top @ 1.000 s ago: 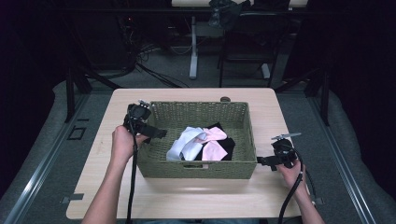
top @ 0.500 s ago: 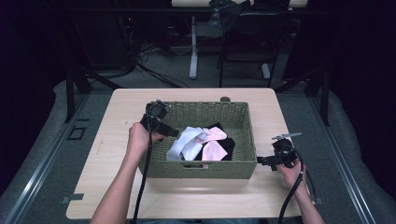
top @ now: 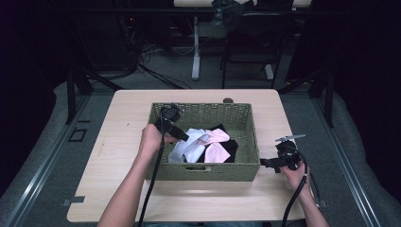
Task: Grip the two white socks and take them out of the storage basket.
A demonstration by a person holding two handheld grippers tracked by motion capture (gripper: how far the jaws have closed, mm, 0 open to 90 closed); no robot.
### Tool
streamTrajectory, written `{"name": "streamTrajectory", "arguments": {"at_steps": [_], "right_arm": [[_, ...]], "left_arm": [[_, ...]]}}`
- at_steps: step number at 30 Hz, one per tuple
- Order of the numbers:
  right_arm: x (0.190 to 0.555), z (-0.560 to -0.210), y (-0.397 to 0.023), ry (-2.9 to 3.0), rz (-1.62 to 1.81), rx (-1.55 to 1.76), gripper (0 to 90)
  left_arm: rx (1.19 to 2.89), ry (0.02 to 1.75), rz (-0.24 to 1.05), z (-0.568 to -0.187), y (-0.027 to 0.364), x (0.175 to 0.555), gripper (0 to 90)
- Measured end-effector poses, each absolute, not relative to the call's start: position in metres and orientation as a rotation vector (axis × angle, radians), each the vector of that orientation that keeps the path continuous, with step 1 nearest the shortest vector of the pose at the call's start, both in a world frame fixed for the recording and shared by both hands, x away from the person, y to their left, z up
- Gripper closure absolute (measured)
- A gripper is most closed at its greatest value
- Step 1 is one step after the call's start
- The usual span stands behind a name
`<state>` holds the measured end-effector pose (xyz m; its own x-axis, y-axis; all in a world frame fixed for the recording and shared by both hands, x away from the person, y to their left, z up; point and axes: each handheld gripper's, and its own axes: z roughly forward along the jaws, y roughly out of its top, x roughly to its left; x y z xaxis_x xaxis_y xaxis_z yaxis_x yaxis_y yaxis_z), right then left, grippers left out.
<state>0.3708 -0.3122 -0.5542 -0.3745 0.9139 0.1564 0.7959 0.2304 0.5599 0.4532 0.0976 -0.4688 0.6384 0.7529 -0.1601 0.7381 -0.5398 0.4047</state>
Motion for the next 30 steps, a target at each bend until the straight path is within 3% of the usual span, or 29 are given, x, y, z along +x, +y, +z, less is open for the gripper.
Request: {"name": "streamTrajectory", "arguments": {"at_steps": [8, 11, 16, 30], "right_arm": [[0.371, -0.554, -0.312, 2.296, 0.846, 1.623, 7.4], [0.371, -0.555, -0.312, 2.295, 0.847, 1.624, 7.4], [0.371, -0.554, -0.312, 2.293, 0.847, 1.624, 7.4], [0.371, -0.555, -0.313, 2.283, 0.837, 1.634, 7.4]], "left_arm": [[2.483, 1.185, 0.018, -0.478, 0.087, 0.461, 47.5], [2.503, 1.184, 0.005, -0.481, 0.085, 0.463, 58.4], [2.530, 1.184, 0.024, -0.483, 0.082, 0.467, 84.4], [2.435, 1.131, 0.172, -0.447, 0.092, 0.459, 87.0]]}}
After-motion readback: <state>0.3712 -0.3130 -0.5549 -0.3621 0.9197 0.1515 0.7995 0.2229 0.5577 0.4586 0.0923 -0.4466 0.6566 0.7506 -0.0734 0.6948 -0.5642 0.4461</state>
